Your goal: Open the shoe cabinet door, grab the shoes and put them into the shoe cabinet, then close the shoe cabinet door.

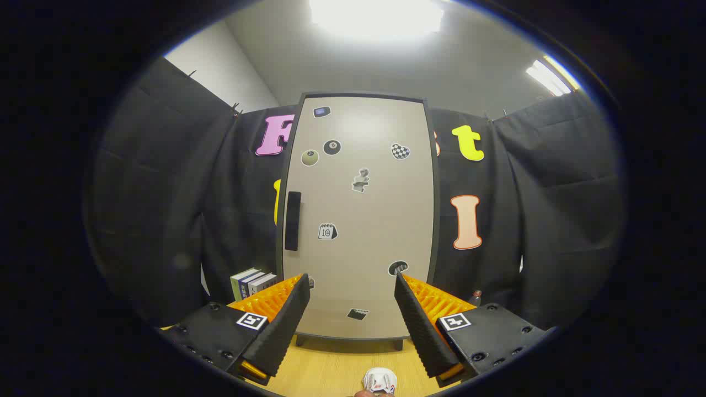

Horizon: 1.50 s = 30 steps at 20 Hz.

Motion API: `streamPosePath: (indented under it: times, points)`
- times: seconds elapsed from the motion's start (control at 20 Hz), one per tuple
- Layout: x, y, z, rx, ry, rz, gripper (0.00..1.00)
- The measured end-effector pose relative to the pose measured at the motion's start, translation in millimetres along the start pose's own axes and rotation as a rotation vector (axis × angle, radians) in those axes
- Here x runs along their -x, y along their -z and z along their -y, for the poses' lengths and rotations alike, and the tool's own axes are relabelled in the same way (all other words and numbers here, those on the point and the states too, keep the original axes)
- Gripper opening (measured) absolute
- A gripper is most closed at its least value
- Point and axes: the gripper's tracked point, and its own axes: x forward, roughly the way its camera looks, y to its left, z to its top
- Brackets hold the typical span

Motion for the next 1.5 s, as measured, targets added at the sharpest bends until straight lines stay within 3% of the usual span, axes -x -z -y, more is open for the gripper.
streamPosePath:
  times: [0.6,1.5]
  points:
    - [14.9,12.2,-10.0,0.056,-0.016,-0.017,0.97]
    - [18.2,20.1,-10.6,0.035,-0.026,-0.078,0.97]
